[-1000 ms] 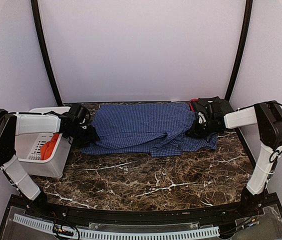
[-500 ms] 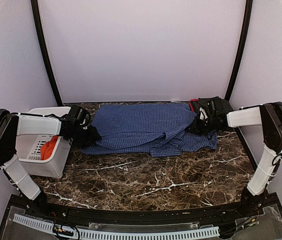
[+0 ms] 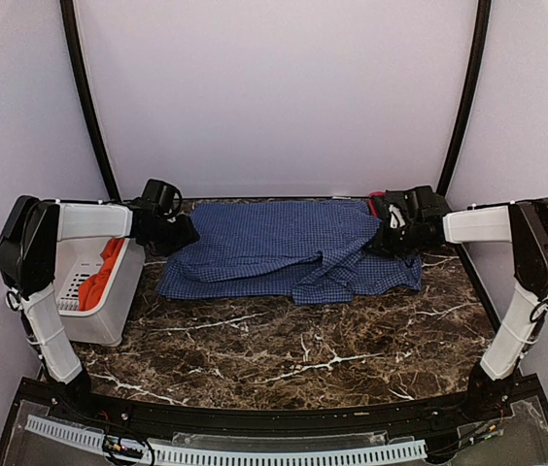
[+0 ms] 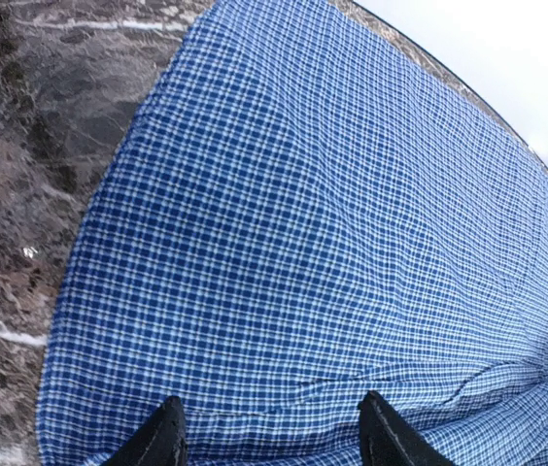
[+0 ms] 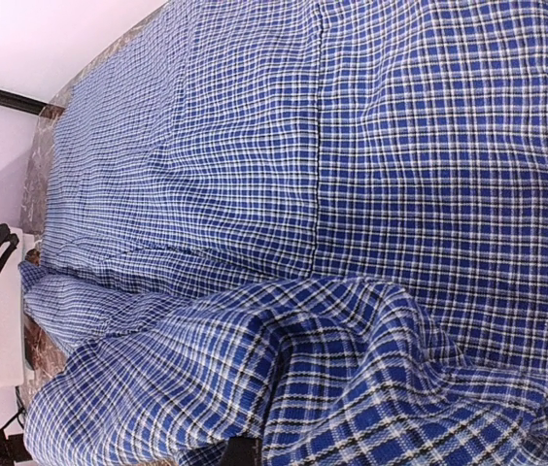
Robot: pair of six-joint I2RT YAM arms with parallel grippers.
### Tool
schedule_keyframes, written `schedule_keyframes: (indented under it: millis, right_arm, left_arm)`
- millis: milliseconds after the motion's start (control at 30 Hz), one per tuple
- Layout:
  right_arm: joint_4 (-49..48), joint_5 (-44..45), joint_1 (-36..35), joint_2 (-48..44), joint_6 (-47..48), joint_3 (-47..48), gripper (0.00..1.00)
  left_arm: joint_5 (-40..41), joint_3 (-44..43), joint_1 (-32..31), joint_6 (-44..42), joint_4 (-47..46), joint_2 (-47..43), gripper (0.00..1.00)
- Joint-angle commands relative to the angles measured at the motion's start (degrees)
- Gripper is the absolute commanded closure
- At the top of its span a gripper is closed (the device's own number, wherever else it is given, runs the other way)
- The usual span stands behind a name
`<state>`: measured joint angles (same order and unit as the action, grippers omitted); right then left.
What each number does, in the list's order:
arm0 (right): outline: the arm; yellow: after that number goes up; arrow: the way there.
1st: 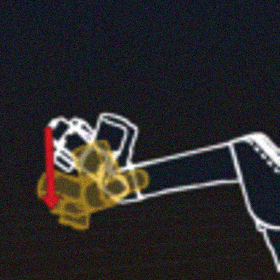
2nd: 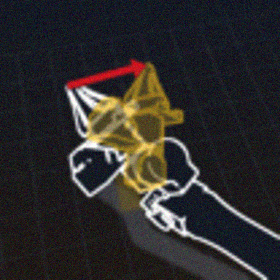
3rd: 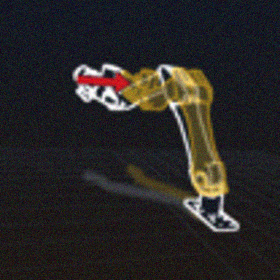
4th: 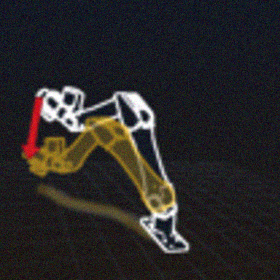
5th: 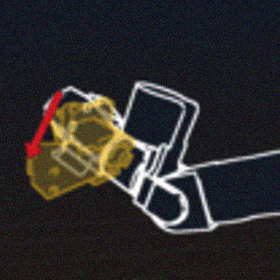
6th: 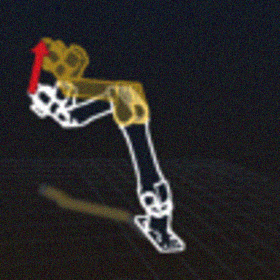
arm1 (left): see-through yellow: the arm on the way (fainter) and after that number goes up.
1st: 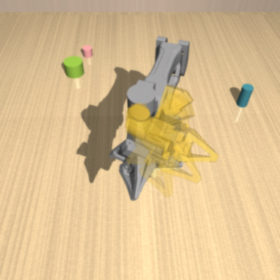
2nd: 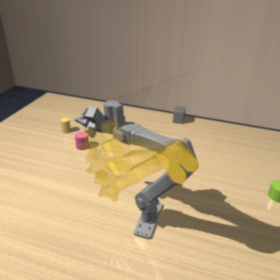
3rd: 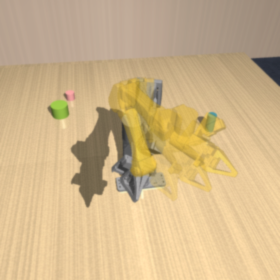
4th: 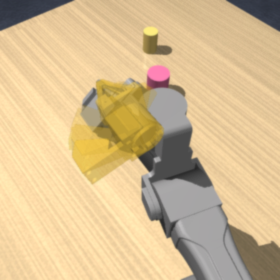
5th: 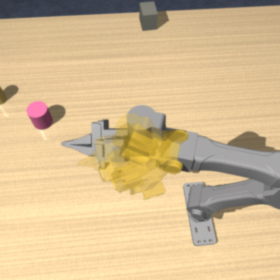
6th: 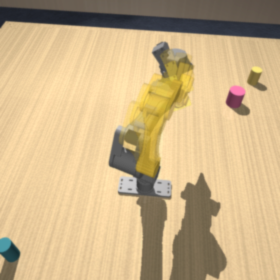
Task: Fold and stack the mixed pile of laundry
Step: Fold the flattened shirt at the center of the board.
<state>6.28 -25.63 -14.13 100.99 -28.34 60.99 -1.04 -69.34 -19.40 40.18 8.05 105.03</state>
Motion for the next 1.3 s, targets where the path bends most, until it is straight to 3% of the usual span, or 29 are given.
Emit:
schedule_keyframes:
  millis: [0, 300, 467, 733, 1033, 1133, 1267]
  right_arm:
    - [0.11, 0.76, 0.43, -2.43, 1.27, 1.46, 1.0]
    - [0.45, 0.08, 0.54, -2.29, 1.51, 2.28, 1.0]
    - [0.95, 0.19, 0.51, -2.42, 1.79, 2.82, 1.0]
    - [2.3, 1.5, 0.56, -3.25, 2.64, 2.84, 1.0]
    - [3.12, 2.36, 0.85, -0.86, 3.5, 6.06, 1.0]
    - [3.86, 2.78, 0.94, 0.51, 3.95, 7.68, 1.0]
    - [4.26, 2.63, 0.99, 1.79, 4.17, 8.77, 1.0]
  left_arm:
    - [2.91, -1.32, 0.58, -3.45, 4.58, -3.98, 0.4]
    - [-3.28, 19.08, -1.54, 1.81, 0.69, -21.7, 0.41]
    - [-3.79, 23.45, -3.27, 3.62, -1.49, -21.31, 0.42]
    - [-4.83, 17.99, -3.37, 1.61, -9.53, -10.21, 0.39]
    - [-3.77, 0.77, 0.78, -1.26, -9.87, 1.6, 0.38]
    - [-4.83, -0.68, 2.08, -1.48, -9.17, 2.99, 0.38]
    - [-5.18, 4.55, 2.17, -0.6, -9.38, -1.1, 0.38]
